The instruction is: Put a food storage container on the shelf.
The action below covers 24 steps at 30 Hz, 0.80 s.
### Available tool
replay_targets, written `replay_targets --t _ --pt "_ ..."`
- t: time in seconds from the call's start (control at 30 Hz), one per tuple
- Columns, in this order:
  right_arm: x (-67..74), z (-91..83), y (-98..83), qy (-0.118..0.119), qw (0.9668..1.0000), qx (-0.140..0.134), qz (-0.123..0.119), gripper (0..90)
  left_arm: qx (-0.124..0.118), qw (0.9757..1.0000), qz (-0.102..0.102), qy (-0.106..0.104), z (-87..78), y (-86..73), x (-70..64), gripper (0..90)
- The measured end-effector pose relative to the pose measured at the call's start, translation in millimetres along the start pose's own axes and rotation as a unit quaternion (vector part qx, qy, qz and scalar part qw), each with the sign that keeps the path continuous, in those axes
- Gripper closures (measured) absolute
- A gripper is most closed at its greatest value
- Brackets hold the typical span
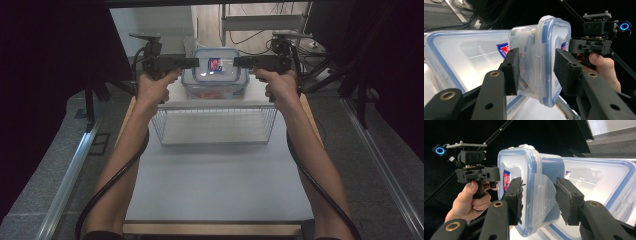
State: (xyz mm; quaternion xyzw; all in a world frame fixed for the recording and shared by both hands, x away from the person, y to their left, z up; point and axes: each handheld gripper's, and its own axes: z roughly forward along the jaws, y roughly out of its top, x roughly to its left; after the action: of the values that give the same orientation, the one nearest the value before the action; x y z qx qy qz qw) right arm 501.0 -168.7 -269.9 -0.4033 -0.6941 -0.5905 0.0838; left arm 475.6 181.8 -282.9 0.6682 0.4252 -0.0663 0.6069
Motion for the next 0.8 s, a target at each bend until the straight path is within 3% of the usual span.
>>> replay_targets --t 0.1,0.2,0.23,0.43,0.57,0.7,0.8 --pt "-0.6 0.7 0.3 -0.005 1.0 -0.004 0.0 55.9 0.003 0.9999 0.005 0.015 1.3 0.4 -0.2 54.9" --pt "1.7 3.6 1.1 -0.038 0.999 -0.001 -0.022 54.6 0.01 0.999 0.007 0.042 4.0 1.3 -0.2 53.8" --pt "3.0 5.1 0.7 -0.051 0.9983 0.004 -0.026 52.8 0.006 0.9991 0.005 0.041 3.7 1.6 1.2 51.4" --pt "3.6 7.4 1.2 -0.063 0.9972 -0.006 -0.038 51.6 0.003 0.9993 0.004 0.038 4.8 0.9 2.9 52.0" --pt "5.9 7.6 0.2 -0.07 0.9961 -0.009 -0.053 51.3 -0.004 0.9968 0.034 0.072 6.6 0.4 -4.4 43.5" --pt "9.8 4.8 -0.1 -0.087 0.9929 -0.006 -0.081 46.8 -0.009 0.9916 0.077 0.104 4.5 -2.3 -10.7 35.7" --pt "11.5 3.1 -0.4 -0.091 0.9917 -0.003 -0.091 42.6 -0.012 0.9897 0.094 0.107 3.0 -4.8 -13.0 29.6"
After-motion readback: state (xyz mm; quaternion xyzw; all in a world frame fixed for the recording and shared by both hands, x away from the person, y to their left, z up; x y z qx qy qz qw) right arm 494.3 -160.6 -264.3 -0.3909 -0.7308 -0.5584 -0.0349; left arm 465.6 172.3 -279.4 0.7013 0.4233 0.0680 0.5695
